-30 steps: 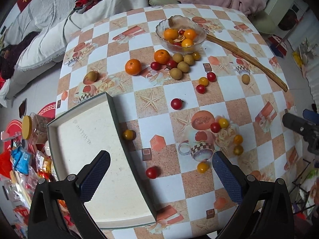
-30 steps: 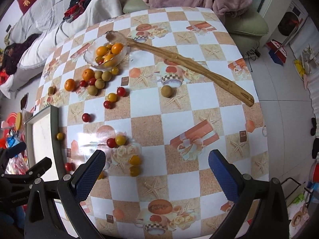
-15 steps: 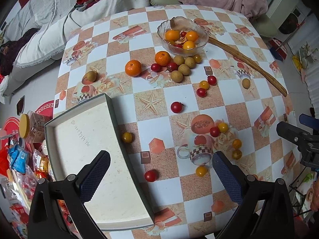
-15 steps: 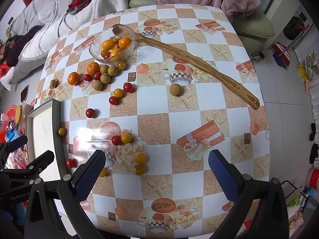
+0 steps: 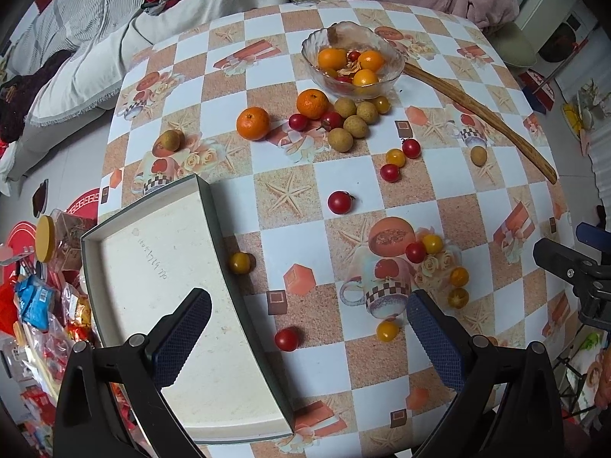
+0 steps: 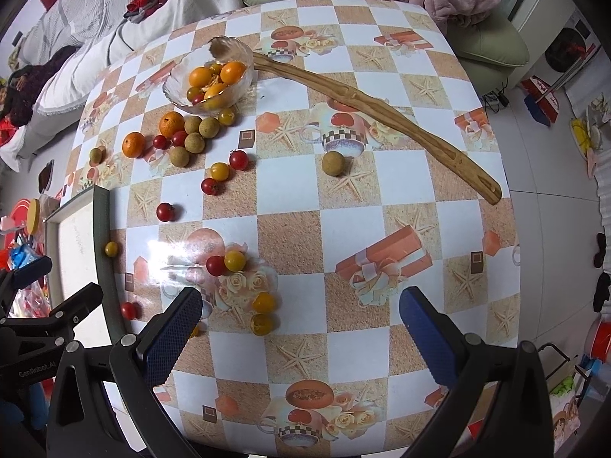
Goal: Organize fruits
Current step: 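Move both grippers over the table toward the scattered fruit, then grasp a red cherry tomato with the left gripper while the right grasps a tan longan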
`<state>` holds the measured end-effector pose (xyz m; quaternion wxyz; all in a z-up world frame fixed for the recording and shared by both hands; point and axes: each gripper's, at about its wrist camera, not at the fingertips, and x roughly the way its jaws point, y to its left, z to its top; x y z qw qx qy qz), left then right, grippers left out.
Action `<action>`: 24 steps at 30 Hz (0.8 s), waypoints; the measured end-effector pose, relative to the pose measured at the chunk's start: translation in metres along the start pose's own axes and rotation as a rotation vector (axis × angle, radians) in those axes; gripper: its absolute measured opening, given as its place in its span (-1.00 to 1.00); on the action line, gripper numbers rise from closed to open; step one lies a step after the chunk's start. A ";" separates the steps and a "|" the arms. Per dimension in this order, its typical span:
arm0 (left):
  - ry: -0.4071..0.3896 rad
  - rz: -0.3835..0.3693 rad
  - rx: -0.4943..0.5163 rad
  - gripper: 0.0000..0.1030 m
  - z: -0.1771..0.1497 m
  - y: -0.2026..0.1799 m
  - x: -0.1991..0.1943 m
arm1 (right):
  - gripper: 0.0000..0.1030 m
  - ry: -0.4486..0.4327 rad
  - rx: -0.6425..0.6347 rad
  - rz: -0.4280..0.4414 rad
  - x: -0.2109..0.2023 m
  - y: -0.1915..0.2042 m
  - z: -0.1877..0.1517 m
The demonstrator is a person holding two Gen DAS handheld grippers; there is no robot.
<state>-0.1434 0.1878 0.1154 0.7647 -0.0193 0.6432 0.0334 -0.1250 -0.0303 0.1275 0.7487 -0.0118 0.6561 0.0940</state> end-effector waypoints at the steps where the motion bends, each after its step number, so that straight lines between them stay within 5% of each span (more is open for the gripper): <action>1: 0.000 0.000 0.001 1.00 0.000 0.000 0.000 | 1.00 0.003 0.000 -0.001 0.000 0.000 0.001; 24: 0.009 0.032 0.017 1.00 0.014 -0.012 0.032 | 1.00 0.021 0.008 -0.007 0.024 -0.015 0.009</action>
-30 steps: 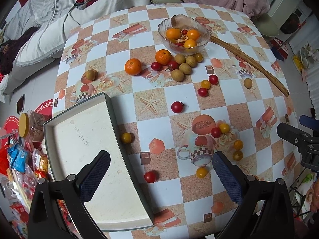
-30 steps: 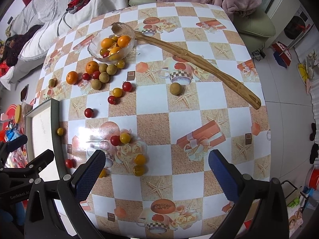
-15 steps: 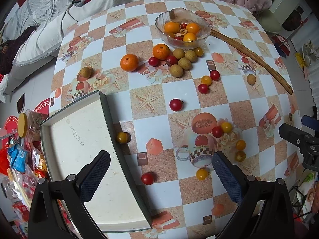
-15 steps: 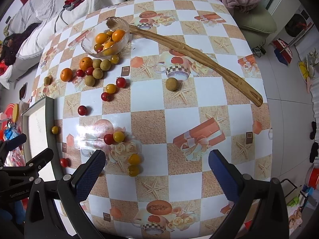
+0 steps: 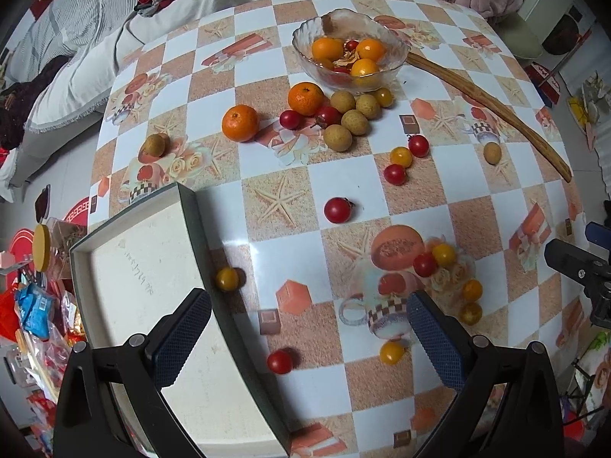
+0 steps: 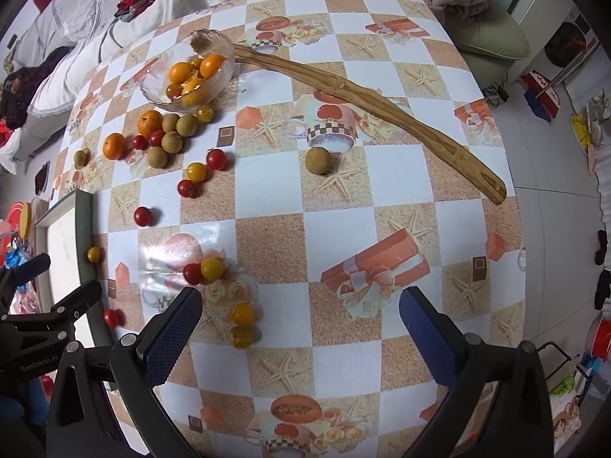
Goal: Organize fruits
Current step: 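Grasp a red cherry tomato with the left gripper while the right grasps a tan longan, then carry the red tomato and the longan in both grippers over the white tray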
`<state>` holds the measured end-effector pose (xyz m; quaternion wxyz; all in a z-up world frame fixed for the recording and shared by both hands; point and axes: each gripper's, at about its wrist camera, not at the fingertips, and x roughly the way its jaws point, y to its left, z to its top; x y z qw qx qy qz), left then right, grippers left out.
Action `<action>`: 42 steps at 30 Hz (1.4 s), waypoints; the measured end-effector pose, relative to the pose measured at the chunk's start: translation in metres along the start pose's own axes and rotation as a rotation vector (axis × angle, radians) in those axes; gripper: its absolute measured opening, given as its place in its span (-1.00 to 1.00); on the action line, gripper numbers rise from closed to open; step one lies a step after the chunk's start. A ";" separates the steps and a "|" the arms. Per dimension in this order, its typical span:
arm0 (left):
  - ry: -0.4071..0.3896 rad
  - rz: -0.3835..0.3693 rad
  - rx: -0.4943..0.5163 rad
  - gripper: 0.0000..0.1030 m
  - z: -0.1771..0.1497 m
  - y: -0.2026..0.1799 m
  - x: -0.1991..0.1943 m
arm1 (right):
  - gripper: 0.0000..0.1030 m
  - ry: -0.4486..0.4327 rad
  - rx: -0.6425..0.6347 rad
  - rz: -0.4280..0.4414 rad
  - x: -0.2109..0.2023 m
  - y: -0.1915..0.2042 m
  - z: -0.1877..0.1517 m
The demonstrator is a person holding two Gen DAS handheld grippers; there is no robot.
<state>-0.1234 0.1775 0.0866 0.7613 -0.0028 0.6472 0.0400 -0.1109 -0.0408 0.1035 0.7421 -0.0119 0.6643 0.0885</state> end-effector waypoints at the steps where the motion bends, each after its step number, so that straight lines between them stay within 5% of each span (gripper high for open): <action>1: -0.002 0.004 0.001 1.00 0.002 -0.001 0.004 | 1.00 0.001 0.000 -0.002 0.004 -0.001 0.001; 20: -0.049 0.006 -0.034 0.90 0.042 -0.013 0.081 | 0.96 -0.074 -0.017 -0.036 0.078 -0.014 0.066; 22: -0.039 0.008 -0.034 0.64 0.043 -0.014 0.085 | 0.80 -0.081 -0.030 -0.037 0.083 -0.011 0.072; 26: -0.036 -0.025 -0.075 0.51 0.044 -0.011 0.087 | 0.44 -0.074 -0.050 -0.022 0.090 -0.004 0.080; 29: -0.044 -0.045 -0.069 0.22 0.044 -0.012 0.086 | 0.18 -0.070 -0.055 -0.036 0.095 0.001 0.085; 32: -0.060 -0.066 -0.044 -0.30 0.046 -0.017 0.082 | -0.50 -0.085 -0.068 -0.037 0.095 0.003 0.089; 34: -0.061 -0.082 -0.041 -0.48 0.047 -0.019 0.081 | -0.49 -0.079 -0.052 -0.009 0.094 0.000 0.091; 42: -0.079 -0.168 -0.091 -0.52 0.041 0.007 0.064 | -0.49 -0.082 -0.034 0.065 0.074 0.000 0.080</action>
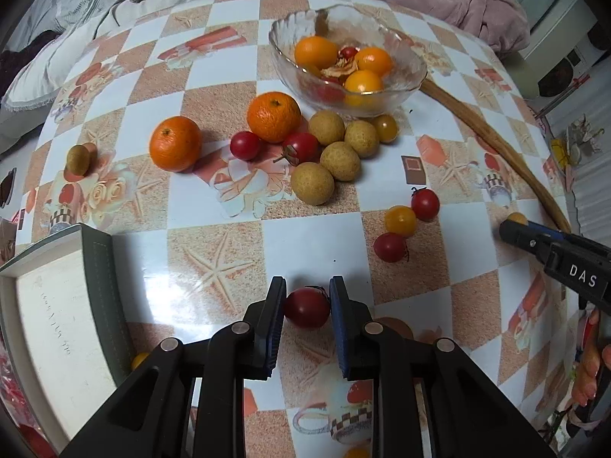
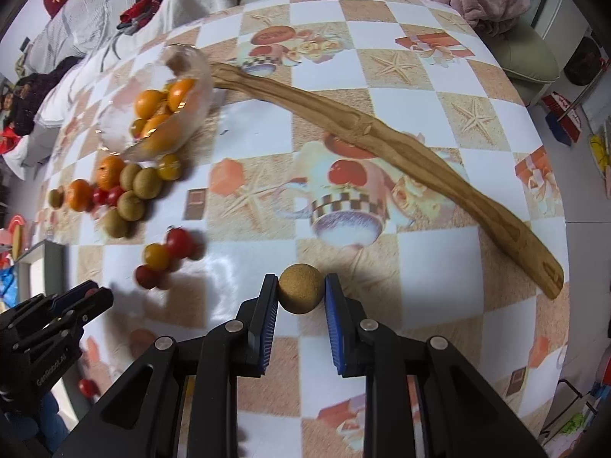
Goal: Organize fruits
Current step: 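Carry the red tomato and the longan in both grippers over the white tray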
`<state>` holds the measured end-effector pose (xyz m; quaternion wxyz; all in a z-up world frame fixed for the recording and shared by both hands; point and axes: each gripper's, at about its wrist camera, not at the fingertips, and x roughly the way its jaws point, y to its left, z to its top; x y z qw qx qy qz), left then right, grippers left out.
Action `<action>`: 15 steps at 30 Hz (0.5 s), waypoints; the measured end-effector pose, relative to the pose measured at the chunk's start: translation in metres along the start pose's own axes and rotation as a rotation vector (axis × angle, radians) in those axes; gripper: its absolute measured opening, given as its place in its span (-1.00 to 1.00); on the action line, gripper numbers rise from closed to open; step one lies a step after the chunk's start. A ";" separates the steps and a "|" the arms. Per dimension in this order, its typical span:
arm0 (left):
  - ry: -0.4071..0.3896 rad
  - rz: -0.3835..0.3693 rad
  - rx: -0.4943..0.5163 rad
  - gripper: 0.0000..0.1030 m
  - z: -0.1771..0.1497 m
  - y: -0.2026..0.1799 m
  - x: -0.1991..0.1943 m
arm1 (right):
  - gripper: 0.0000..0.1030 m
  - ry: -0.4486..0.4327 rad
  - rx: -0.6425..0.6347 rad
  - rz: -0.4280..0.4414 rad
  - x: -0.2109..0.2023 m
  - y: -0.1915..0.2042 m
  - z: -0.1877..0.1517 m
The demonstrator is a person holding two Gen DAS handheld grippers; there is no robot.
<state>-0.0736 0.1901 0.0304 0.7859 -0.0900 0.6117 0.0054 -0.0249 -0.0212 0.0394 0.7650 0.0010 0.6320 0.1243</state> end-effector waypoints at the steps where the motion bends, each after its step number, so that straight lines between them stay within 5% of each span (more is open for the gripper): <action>1: -0.003 -0.001 0.003 -0.52 0.000 0.003 -0.002 | -0.49 0.001 0.001 0.010 -0.003 0.002 -0.004; 15: -0.072 0.020 -0.054 -0.52 -0.036 0.051 -0.069 | -0.49 -0.005 -0.125 0.105 -0.049 0.070 -0.036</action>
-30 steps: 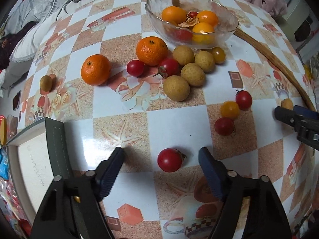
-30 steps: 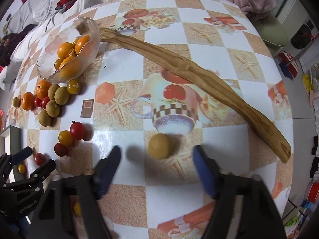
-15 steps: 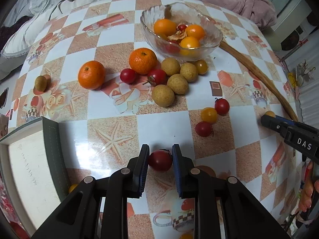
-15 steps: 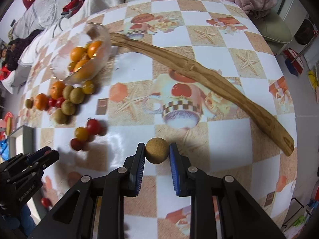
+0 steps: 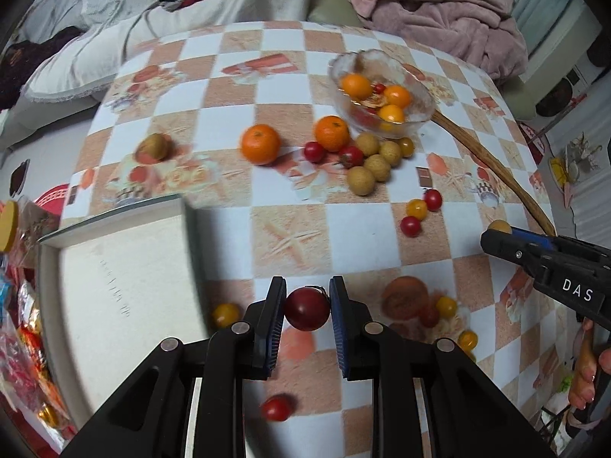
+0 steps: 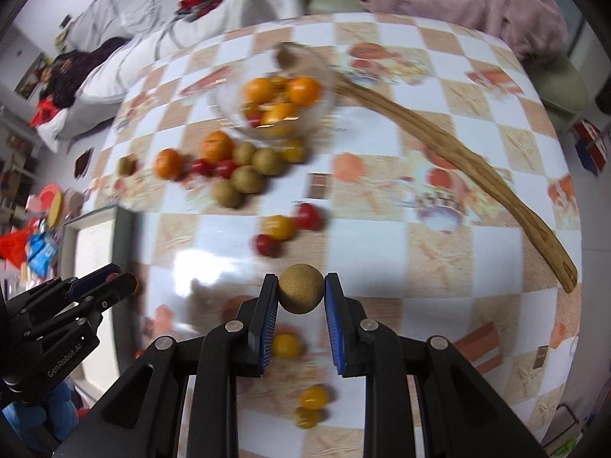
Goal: Organize fruits
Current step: 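Carry the red tomato and the longan in both grippers over the white tray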
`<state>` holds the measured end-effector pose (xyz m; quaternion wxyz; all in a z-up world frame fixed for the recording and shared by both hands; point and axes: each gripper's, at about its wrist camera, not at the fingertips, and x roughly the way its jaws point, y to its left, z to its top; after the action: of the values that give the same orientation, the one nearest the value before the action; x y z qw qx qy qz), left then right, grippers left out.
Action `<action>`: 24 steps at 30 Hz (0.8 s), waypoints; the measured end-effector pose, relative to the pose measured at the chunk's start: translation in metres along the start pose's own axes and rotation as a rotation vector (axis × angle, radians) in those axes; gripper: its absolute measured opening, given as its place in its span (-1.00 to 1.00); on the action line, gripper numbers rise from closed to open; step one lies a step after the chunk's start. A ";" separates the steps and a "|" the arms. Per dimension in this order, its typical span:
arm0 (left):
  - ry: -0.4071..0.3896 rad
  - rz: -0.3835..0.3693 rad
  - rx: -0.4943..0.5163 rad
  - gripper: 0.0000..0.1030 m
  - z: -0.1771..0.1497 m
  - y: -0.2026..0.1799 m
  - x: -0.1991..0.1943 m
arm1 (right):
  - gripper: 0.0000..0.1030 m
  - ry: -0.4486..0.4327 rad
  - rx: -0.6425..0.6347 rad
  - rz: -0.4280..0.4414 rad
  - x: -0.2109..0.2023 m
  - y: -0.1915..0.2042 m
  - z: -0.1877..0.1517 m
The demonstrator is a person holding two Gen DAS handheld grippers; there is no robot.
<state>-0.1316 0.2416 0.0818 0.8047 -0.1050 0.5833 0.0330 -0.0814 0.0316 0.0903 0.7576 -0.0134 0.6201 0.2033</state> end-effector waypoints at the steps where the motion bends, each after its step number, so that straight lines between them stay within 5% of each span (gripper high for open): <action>1: -0.002 0.006 -0.015 -0.52 -0.003 0.007 -0.003 | -0.49 0.002 -0.016 0.012 0.000 0.011 0.001; 15: 0.031 0.158 -0.211 -0.51 -0.069 0.134 -0.018 | -0.49 0.076 -0.247 0.169 0.032 0.176 -0.007; 24: 0.071 0.205 -0.243 -0.51 -0.095 0.168 0.002 | -0.49 0.164 -0.331 0.190 0.077 0.241 -0.016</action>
<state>-0.2486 0.3857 0.0295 0.7573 -0.1428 0.6109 0.1814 -0.1635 0.2704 0.0699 0.6694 -0.0959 0.6364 0.3711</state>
